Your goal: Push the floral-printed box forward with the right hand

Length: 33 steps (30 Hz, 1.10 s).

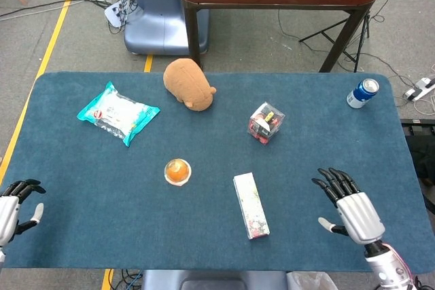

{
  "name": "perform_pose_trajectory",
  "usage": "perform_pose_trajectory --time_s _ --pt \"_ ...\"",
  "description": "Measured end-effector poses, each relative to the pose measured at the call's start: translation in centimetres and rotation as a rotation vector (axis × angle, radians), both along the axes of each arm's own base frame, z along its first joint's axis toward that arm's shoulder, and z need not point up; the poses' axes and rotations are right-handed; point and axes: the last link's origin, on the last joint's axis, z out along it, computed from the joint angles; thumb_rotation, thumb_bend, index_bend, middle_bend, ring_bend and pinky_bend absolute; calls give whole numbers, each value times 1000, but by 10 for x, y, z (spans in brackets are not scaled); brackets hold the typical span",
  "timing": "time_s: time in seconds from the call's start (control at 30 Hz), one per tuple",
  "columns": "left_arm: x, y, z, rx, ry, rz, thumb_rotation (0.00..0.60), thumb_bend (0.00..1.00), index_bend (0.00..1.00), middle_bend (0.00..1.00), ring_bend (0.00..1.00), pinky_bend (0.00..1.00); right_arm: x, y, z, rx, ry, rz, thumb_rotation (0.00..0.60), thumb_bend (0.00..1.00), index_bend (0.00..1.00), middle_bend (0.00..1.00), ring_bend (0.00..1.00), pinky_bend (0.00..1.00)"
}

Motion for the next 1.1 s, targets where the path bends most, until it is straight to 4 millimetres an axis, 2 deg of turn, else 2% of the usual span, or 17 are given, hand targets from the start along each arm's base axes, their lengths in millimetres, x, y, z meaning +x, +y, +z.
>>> perform_pose_trajectory --time_s 0.23,0.5,1.1 --pt "-3 -2 7 18 -6 16 600 408 406 293 238 408 25 6 -37 75 12 76 600 0 44 0 0 16" --pt "-6 -3 14 38 -12 29 600 408 406 299 241 408 41 11 -75 160 39 133 600 0 26 0 0 2" --pt "-8 -3 17 46 -11 42 600 407 406 302 245 408 54 11 -115 207 132 192 600 0 4 0 0 0"
